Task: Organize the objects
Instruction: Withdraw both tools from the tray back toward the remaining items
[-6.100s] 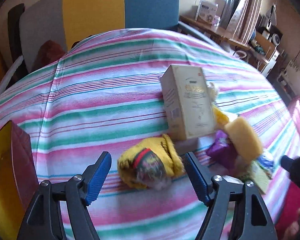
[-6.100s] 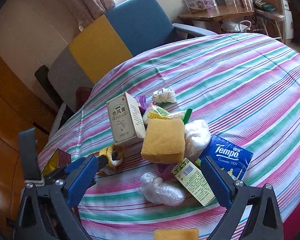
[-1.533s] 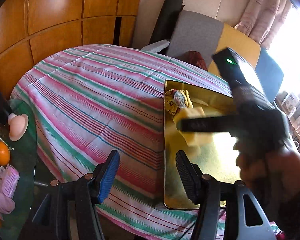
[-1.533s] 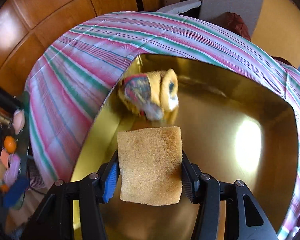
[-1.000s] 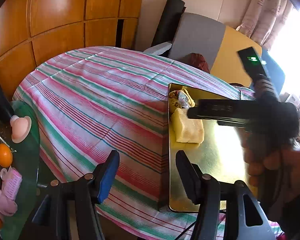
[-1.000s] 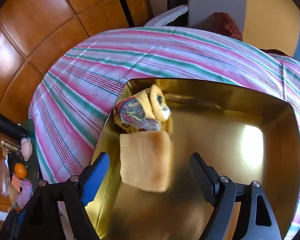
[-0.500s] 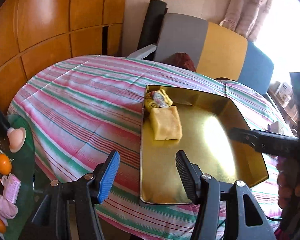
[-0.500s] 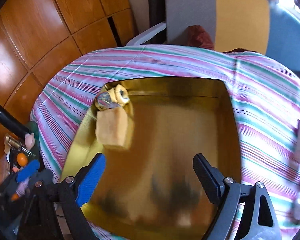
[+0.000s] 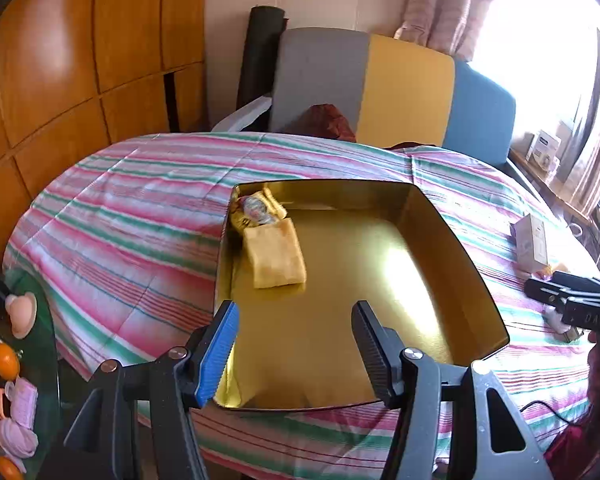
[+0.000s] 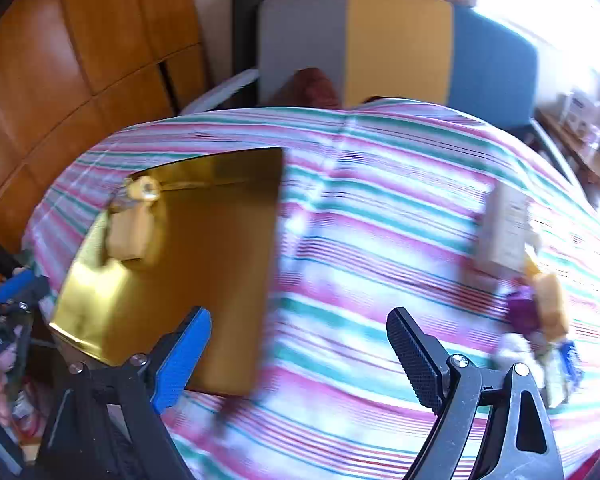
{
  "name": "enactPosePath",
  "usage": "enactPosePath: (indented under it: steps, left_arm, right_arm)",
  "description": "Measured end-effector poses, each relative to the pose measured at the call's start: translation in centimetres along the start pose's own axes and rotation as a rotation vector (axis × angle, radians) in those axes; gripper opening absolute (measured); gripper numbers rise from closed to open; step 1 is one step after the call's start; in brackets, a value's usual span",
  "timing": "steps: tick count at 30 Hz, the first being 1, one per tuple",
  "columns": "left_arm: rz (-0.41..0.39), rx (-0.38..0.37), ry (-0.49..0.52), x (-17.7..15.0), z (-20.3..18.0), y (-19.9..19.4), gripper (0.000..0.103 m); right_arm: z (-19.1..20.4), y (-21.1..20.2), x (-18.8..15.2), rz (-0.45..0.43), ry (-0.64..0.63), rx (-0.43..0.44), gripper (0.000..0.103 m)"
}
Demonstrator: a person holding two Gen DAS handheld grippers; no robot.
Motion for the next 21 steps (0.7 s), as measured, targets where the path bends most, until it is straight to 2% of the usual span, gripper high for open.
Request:
enactPosePath:
  steps: [7, 13, 17, 21]
  left_arm:
    - [0.007, -0.021, 0.048, -0.2, -2.4, 0.1, 0.059]
    - [0.034, -0.033, 0.094, -1.0, -4.3, 0.7, 0.059]
    - [0.039, -0.043, 0.142, -1.5, -6.2, 0.8, 0.059]
    - [0.038, -0.064, 0.167, -1.5, -8.1, 0.9, 0.059]
  right_arm:
    - [-8.7, -1.8, -1.9, -0.007, 0.092, -0.139, 0.09]
    - [-16.8, -4.0, -3.5, -0.07, 0.188, -0.304, 0.092]
    - [-23.1, -4.9, -6.1, -0.13, 0.372, -0.408, 0.093]
    - [-27.2, -4.7, -9.5, -0.102, 0.61, -0.41, 0.093]
Point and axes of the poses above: each gripper's, at about its wrist camera, not at the fingertips, and y roughly the way its jaws point, z to its left, x to its top, the point moved 7 cm from there along y, roughly the way its jaws point, and after that the axes turned 14 degrees about -y, right-handed, at the moved point
